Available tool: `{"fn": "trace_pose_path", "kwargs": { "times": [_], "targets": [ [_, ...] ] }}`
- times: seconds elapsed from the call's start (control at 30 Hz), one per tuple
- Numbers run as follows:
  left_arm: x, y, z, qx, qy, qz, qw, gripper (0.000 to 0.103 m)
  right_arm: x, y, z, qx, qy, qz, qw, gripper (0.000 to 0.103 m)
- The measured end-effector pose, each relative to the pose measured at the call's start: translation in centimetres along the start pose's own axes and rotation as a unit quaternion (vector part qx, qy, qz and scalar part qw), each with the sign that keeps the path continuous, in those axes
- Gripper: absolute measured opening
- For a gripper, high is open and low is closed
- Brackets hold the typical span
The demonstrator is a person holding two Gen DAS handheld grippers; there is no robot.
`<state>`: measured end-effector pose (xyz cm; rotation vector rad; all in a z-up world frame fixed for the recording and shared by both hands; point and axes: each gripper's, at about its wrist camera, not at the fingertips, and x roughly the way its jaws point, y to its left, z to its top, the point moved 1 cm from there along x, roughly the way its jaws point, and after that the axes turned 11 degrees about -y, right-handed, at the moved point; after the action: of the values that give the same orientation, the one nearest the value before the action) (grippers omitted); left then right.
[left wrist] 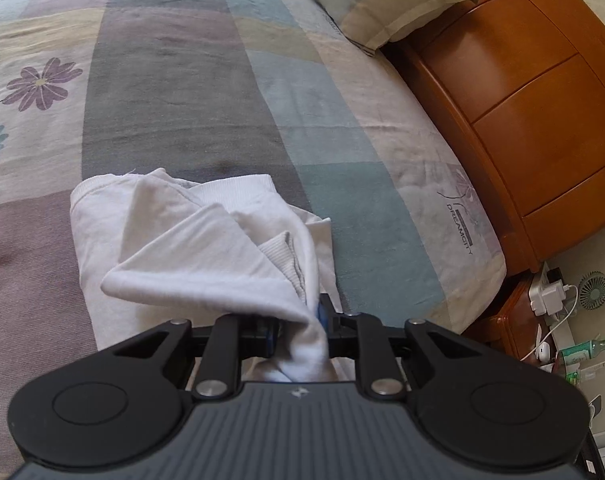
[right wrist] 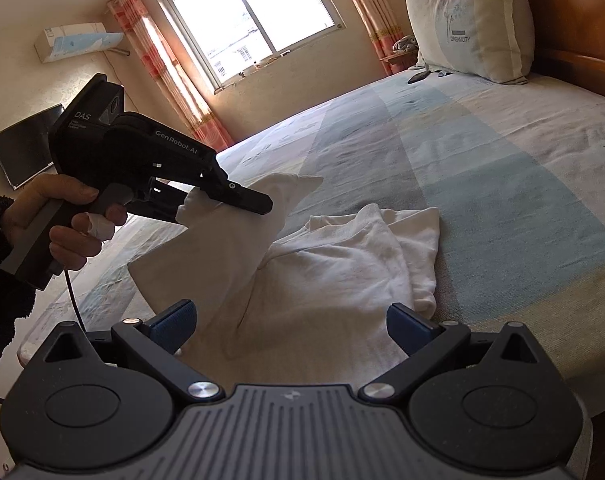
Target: Fold clothes
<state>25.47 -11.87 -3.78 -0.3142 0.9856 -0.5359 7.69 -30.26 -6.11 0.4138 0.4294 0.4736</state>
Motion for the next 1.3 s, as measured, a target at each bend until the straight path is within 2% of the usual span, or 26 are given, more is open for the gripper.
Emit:
{"fn": "trace_pose_path", "kwargs": {
  "times": [0.3,0.5,0.57,0.7,0.8,0.87,1.0,1.1,1.23,1.3],
  "targets": [
    [6.9,-1.0,-0.9,-0.01,0.041,0.014,0.999,0.018,-1.2,-1.2,0.3,0.0,-0.004,-0.03,1.0,0.103],
    [8.7,-1.1,-1.4,-0.022,0.057,0.008,0.9981,0.038,-1.8,-2.0,0.5,0.001,-0.007,-0.051,0.999,0.103],
    [8.8,-1.6,-1.3,-0.017,0.057,-0.003,0.9982,0.05,-1.8,-2.2,0.5,0.002,-0.006,-0.055,0.998,0.103],
    [8.5,-2.4,-1.4,-0.014,0.049,-0.053,0.9972,0.053,-1.8,-2.4,0.4,0.005,-0.002,-0.057,0.998,0.103],
    [7.7,-3.0,-1.6,-0.008,0.04,-0.095,0.9946,0.054,-1.8,-2.2,0.2,0.003,0.0,-0.055,0.998,0.103],
    [6.8,-3.1,-1.8,0.008,0.029,-0.1,0.9945,0.056,-1.9,-2.2,0.1,0.003,0.001,-0.056,0.998,0.103],
    [3.3,-2.1,-2.9,0.066,-0.019,-0.076,0.9947,0.059,-2.2,-2.3,0.1,0.004,-0.001,-0.061,0.998,0.103],
    [-0.2,-0.3,-4.9,0.112,-0.056,-0.042,0.9912,0.064,-2.4,-2.4,0.1,0.006,-0.005,-0.064,0.998,0.103],
    [-5.0,1.9,-9.0,0.168,-0.087,-0.011,0.9819,0.068,-2.3,-2.9,0.2,0.01,-0.006,-0.069,0.998,0.103],
    [-6.5,2.1,-11.3,0.211,-0.09,-0.005,0.9733,0.073,-2.3,-2.9,0.3,0.009,-0.006,-0.07,0.998,0.103]
  ]
}}
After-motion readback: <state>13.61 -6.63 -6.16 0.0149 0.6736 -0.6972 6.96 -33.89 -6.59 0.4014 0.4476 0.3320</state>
